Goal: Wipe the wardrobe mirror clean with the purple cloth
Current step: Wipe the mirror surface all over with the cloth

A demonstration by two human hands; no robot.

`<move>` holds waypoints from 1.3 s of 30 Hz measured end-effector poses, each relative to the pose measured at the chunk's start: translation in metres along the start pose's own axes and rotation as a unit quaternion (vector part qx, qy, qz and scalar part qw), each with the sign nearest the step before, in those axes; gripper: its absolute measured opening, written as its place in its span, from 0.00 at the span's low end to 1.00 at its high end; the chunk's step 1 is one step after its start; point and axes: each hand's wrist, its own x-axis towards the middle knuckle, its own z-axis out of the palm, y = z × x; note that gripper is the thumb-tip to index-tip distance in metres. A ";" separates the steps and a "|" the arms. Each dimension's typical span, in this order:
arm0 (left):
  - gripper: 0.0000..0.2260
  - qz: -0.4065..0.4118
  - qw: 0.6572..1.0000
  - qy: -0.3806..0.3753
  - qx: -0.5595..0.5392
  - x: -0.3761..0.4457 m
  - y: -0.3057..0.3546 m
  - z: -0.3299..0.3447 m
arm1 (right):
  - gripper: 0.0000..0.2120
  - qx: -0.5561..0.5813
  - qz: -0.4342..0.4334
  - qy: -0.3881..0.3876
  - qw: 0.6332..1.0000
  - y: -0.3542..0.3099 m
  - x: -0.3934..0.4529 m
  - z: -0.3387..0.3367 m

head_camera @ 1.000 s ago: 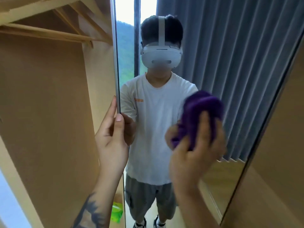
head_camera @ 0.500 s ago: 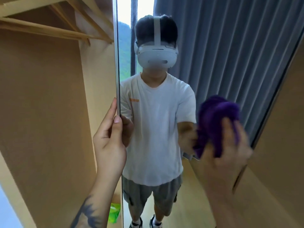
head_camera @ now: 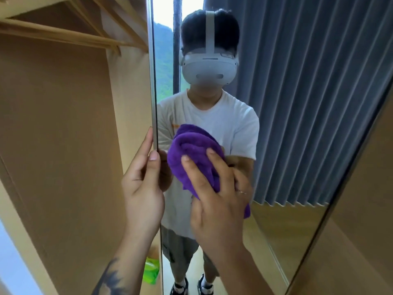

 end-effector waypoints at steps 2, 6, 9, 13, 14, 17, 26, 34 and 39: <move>0.17 0.008 1.000 0.007 0.017 -0.001 -0.001 0.000 | 0.29 -0.044 -0.044 -0.018 0.998 0.023 0.001 -0.010; 0.17 0.030 0.998 0.032 0.043 -0.001 -0.006 0.001 | 0.29 -0.020 0.079 0.092 0.992 0.085 -0.001 -0.036; 0.18 0.037 0.998 0.035 0.045 -0.002 -0.009 0.004 | 0.32 0.042 0.271 0.268 0.924 0.104 0.006 -0.046; 0.18 0.049 0.996 0.032 0.065 -0.005 -0.006 0.009 | 0.35 0.065 0.335 0.302 0.890 0.056 0.019 -0.026; 0.18 0.051 0.996 0.032 0.063 -0.004 -0.005 0.010 | 0.34 0.063 0.308 0.281 0.907 0.037 0.018 -0.018; 0.18 0.025 0.998 0.049 0.024 -0.003 -0.005 0.008 | 0.34 0.043 0.191 0.127 0.972 -0.016 0.003 0.000; 0.18 0.012 0.999 0.048 0.015 -0.004 -0.008 0.004 | 0.32 0.018 0.073 0.000 0.997 0.015 -0.013 -0.012; 0.19 0.062 0.995 0.051 0.055 -0.005 -0.016 0.011 | 0.33 0.056 0.318 0.294 0.899 0.092 0.001 -0.033; 0.19 0.059 0.995 0.045 0.069 -0.006 -0.012 0.012 | 0.31 0.057 0.272 0.224 0.934 0.024 -0.017 0.006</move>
